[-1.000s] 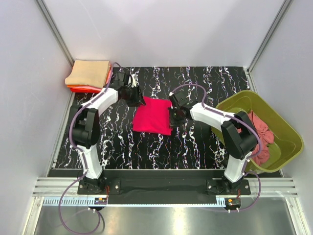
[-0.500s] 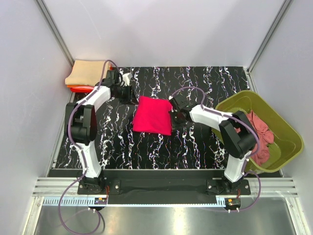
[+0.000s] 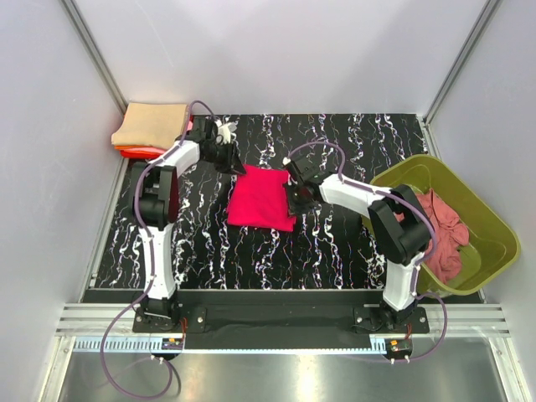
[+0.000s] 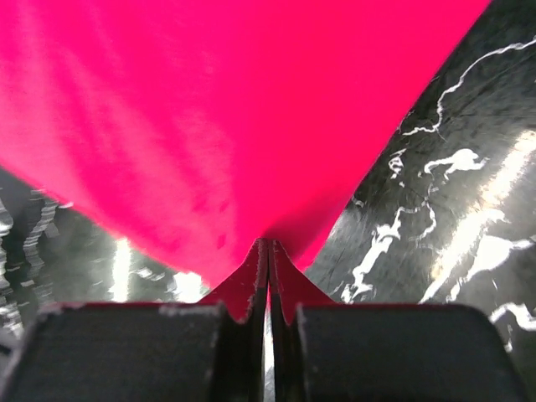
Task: Fold and stack the t-shirts
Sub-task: Fold the tshirt, then neatly place the folded tshirt to the corner
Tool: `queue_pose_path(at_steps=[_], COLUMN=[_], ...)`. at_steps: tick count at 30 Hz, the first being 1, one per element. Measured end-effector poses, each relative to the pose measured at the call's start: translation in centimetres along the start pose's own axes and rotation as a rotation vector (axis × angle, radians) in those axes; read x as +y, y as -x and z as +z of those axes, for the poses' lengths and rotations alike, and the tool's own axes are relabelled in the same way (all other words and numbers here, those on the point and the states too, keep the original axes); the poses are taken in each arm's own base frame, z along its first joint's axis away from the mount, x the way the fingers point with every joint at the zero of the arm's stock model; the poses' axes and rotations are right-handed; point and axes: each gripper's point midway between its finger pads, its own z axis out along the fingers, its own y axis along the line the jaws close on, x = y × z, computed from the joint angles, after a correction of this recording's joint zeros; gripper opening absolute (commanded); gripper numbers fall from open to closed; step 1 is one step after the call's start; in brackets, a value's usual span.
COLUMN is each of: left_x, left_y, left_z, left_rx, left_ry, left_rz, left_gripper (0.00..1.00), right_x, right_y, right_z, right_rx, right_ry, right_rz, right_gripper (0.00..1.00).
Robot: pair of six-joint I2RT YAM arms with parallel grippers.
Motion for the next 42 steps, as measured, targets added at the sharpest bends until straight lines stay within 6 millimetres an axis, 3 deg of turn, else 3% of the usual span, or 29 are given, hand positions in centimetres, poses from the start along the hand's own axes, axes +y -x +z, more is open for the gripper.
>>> queue_pose_path(at_steps=[3, 6, 11, 18, 22, 25, 29, 36, 42], left_x=[0.9, 1.9, 3.2, 2.9, 2.4, 1.2, -0.2, 1.3, 2.0], left_y=[1.2, 2.1, 1.9, 3.8, 4.1, 3.6, 3.2, -1.8, -2.3], left_z=[0.6, 1.3, 2.2, 1.4, 0.0, -2.2, -4.1, -2.7, -1.9], left_rx=[-0.024, -0.047, -0.046, -0.083, -0.1, -0.112, -0.129, -0.031, -0.02], left_ry=[0.015, 0.023, 0.039, 0.044, 0.045, 0.051, 0.033, 0.027, 0.022], left_rz=[-0.014, -0.037, -0.081, -0.069, -0.071, -0.066, -0.039, -0.092, -0.087], left_gripper=[0.25, 0.25, 0.31, 0.43, 0.51, 0.53, 0.53, 0.54, 0.55], right_x=[-0.8, -1.0, -1.0, -1.0, -1.1, -1.1, 0.0, 1.9, 2.3], right_y=[-1.2, -0.8, -0.4, -0.2, -0.3, -0.2, 1.1, 2.9, 3.1], right_z=[2.0, 2.1, 2.2, 2.1, 1.5, -0.1, -4.0, -9.5, -11.1], right_rx=[0.031, 0.009, -0.006, -0.011, -0.01, -0.013, -0.075, -0.188, -0.213], right_ry=[-0.009, -0.003, 0.003, 0.005, -0.001, -0.001, 0.044, 0.12, 0.134], right_rz=[-0.01, -0.017, -0.02, -0.035, -0.039, -0.036, -0.037, -0.056, -0.06], right_gripper=[0.02, 0.02, 0.02, 0.05, 0.15, 0.25, 0.39, 0.48, 0.49])
